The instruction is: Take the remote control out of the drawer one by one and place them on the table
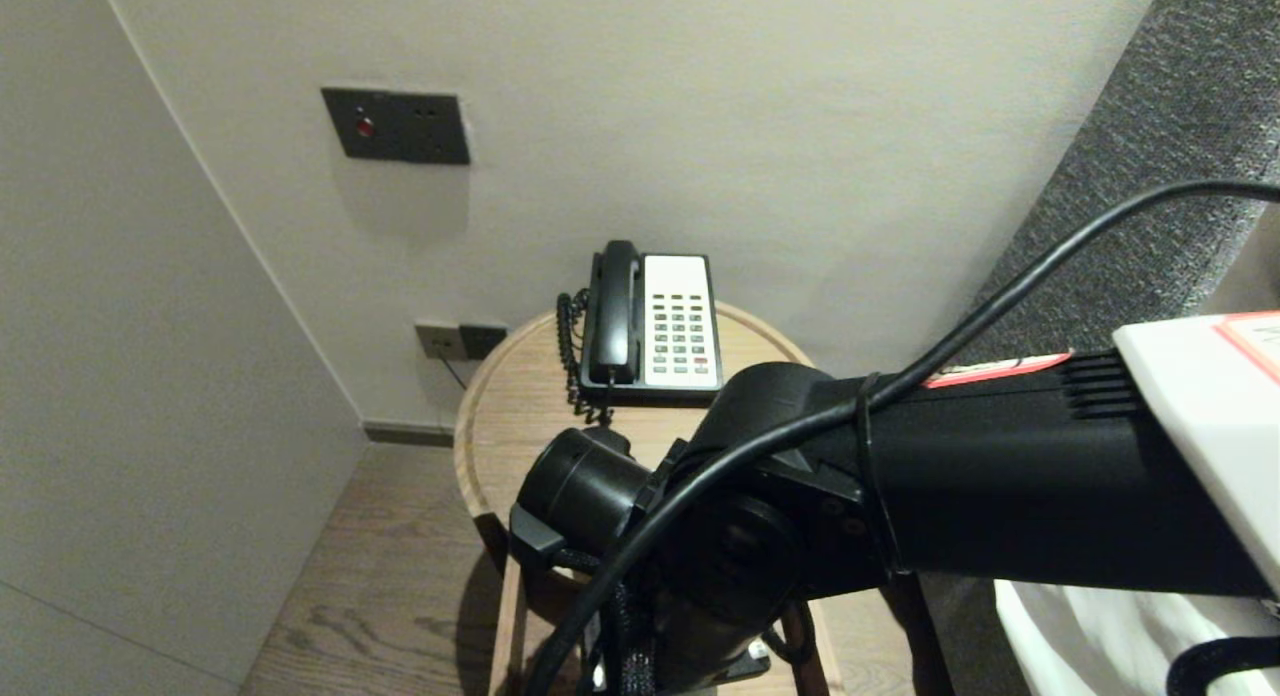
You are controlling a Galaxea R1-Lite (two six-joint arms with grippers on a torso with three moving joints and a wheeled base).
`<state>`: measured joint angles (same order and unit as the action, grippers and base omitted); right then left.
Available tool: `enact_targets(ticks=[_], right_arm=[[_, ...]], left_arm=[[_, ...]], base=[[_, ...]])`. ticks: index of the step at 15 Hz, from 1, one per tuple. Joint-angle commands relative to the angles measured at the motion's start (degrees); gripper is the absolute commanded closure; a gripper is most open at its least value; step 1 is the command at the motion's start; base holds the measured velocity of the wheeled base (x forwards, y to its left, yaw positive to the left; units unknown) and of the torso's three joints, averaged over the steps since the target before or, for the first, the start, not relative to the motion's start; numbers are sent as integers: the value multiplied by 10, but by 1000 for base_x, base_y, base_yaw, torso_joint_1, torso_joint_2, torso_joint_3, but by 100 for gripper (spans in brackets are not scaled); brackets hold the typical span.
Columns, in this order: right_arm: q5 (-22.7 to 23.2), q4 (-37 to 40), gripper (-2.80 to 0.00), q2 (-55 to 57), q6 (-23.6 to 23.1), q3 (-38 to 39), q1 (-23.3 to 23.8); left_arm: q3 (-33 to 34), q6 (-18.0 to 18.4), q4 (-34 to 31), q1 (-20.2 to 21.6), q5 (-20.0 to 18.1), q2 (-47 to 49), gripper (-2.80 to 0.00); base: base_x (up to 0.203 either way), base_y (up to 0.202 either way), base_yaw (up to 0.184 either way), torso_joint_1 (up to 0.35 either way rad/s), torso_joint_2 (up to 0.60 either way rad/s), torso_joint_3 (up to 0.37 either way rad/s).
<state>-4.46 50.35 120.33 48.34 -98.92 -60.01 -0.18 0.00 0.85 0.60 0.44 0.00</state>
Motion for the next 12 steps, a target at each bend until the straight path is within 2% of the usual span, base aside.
enact_targets(ticks=[1, 7, 12], right_arm=[[0, 1, 0, -35, 1, 23, 4], [-1, 1, 0, -70, -16, 17, 45], [-1, 3, 0, -69, -38, -27, 122]], left_arm=[[0, 0, 0, 0, 0, -1, 0], [0, 0, 0, 0, 0, -1, 0], [0, 0, 0, 0, 0, -1, 0]], base=[[0, 0, 0, 0, 0, 0], [0, 0, 0, 0, 0, 0], [0, 0, 0, 0, 0, 0]])
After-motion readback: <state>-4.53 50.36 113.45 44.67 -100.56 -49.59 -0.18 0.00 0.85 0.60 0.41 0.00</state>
